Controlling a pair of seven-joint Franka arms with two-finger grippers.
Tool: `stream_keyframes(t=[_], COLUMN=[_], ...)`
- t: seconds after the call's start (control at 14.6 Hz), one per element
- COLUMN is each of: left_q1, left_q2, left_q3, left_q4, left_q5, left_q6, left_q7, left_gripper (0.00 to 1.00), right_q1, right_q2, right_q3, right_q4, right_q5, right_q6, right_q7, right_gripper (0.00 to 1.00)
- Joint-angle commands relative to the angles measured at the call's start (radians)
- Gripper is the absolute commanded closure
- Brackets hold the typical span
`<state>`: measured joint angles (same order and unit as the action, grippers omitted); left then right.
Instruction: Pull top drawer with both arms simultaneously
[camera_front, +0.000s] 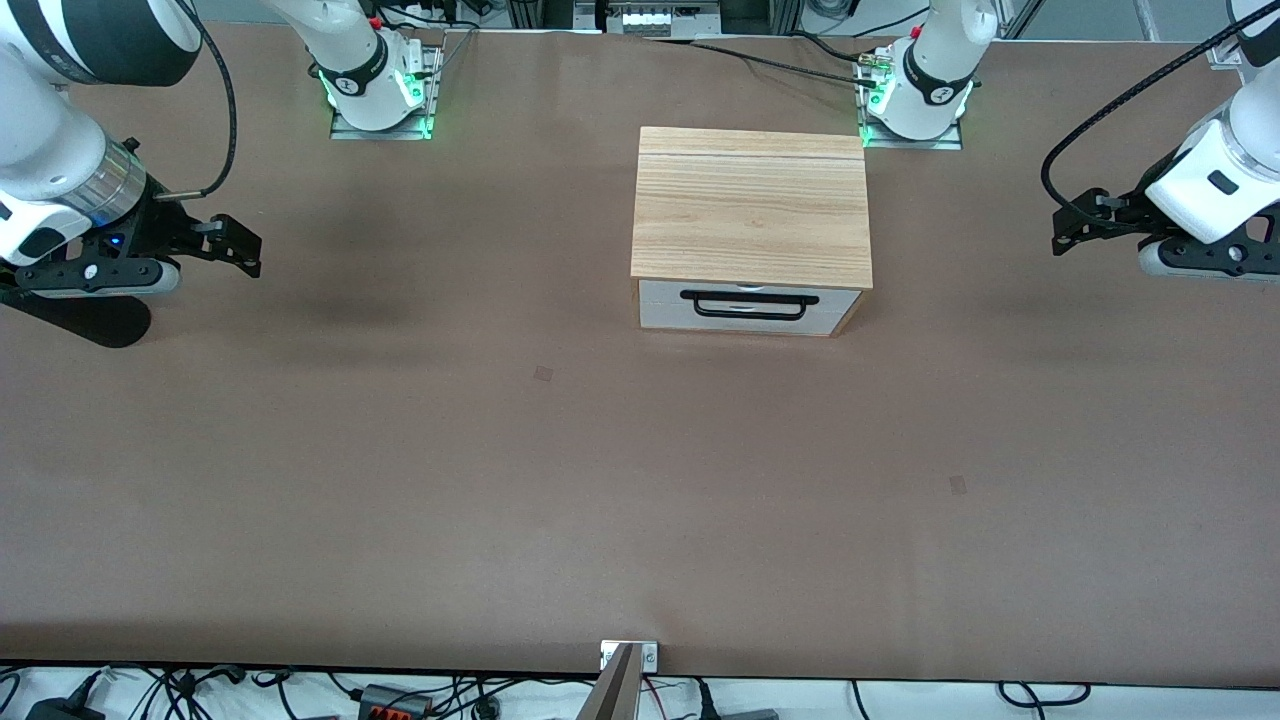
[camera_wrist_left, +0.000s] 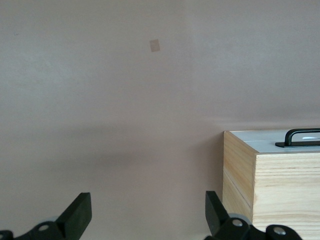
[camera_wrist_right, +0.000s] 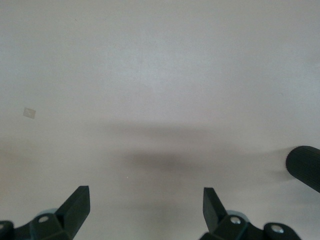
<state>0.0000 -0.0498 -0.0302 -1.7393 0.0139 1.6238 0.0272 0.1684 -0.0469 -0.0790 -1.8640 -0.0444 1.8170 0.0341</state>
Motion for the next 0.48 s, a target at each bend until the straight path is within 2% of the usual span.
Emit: stream_keyframes(t=[0.0,0.21,0.41], left_q1=[0.008,-0.003,-0.005], left_q2=[0.059,0.087,0.090], left_q3=[-0.004,-0.005,-0.005], left_q4=[0.107,0.145,0.152], left_q5=[-0.020,-0.034,-0.037], left_q6=[-0.108,-0.208,-0.209], left_q7=[0.005,0.005,0.017], left_gripper=[0.00,0.00,0.00], right_q1=[-0.010,-0.012,-0.009], right_q2=[0.001,0.019,0.082], right_q3=[0.015,0.013,0.010], right_q4=[0.006,0.026,0.066], right_q5=[0.000,0.006,0.011], right_q6=[-0.004,-0.007,-0.019], right_q7=[-0.016,-0.013,-0.010], right_gripper=[0.00,0.00,0.00])
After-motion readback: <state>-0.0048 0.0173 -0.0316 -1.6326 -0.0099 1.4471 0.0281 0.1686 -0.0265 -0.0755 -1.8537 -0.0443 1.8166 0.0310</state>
